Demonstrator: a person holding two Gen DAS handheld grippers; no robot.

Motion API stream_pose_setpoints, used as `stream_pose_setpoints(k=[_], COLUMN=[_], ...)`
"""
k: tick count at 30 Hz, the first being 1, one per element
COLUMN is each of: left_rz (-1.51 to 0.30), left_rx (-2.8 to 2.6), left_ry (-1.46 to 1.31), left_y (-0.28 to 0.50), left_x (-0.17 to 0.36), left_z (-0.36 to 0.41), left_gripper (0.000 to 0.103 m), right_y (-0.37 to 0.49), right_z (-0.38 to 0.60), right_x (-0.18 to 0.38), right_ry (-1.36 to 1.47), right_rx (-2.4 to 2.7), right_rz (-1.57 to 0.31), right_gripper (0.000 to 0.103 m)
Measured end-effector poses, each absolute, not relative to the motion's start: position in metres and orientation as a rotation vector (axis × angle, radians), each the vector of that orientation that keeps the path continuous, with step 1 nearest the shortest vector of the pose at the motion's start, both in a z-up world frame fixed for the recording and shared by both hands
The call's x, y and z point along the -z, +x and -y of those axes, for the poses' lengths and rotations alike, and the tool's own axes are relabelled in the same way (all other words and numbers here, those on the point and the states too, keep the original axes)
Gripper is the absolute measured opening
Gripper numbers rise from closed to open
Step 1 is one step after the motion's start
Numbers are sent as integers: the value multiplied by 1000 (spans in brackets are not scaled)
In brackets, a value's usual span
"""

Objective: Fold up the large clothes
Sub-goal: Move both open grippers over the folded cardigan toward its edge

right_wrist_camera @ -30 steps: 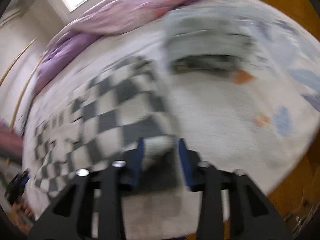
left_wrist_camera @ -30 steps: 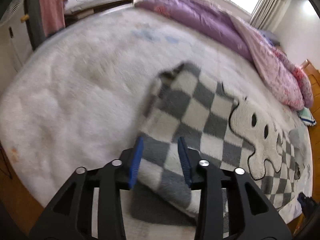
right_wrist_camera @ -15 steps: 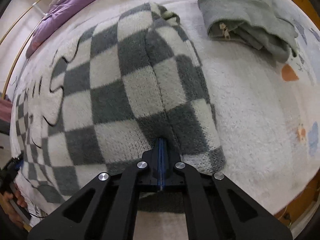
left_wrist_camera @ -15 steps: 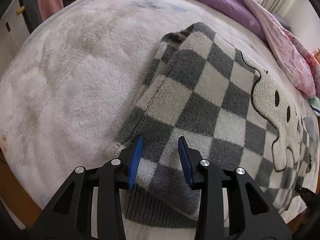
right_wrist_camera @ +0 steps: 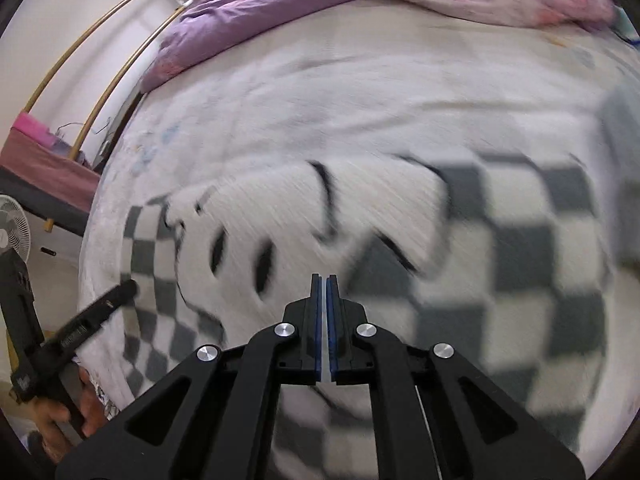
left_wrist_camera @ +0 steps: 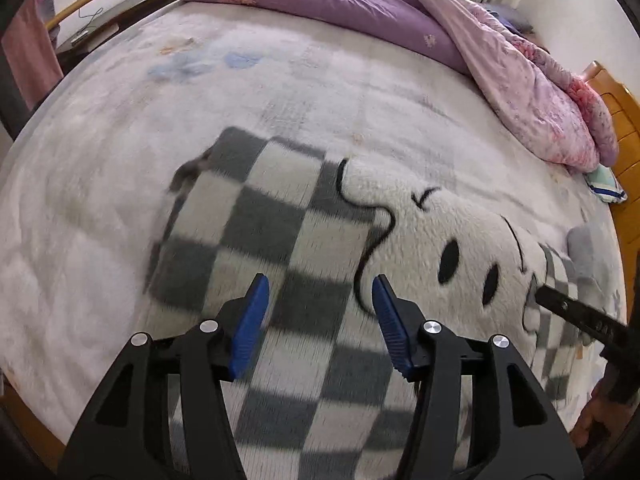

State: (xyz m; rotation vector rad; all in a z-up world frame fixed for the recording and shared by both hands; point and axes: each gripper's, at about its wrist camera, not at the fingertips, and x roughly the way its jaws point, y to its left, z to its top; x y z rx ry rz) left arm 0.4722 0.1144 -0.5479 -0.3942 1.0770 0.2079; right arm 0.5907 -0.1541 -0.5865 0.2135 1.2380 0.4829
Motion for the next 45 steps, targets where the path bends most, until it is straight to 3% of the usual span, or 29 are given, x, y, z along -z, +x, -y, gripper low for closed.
stream_pose_setpoints(k=[7,17,22,27,30,45], left_rz=[-1100,-1064,-1031,-1047,-1045,-1207], left_rx=[-313,-331,-312,-339,-411,-339], left_ry=[-489,-690,-674,-692,-669,-837], left_y=[497,463,437,405,386,320], left_x=[571,579,572,579,580,632], left_z=[-155,-186,-188,-203,-213,-215], left_gripper=[55,55,63,64,82,85], right_y=[628,624,587,544,521,453], right_z=[101,96,102,109,113,122], right_x=[595,632,636,645,643,651], right_ry=[194,202,228,232,231,271], right_rx=[-562,-534,-523,-492,-469,-429], right_rz=[-1271,-1338,-1364,-1376,-1363,-1342], right_gripper=[3,0,0,0,0,0])
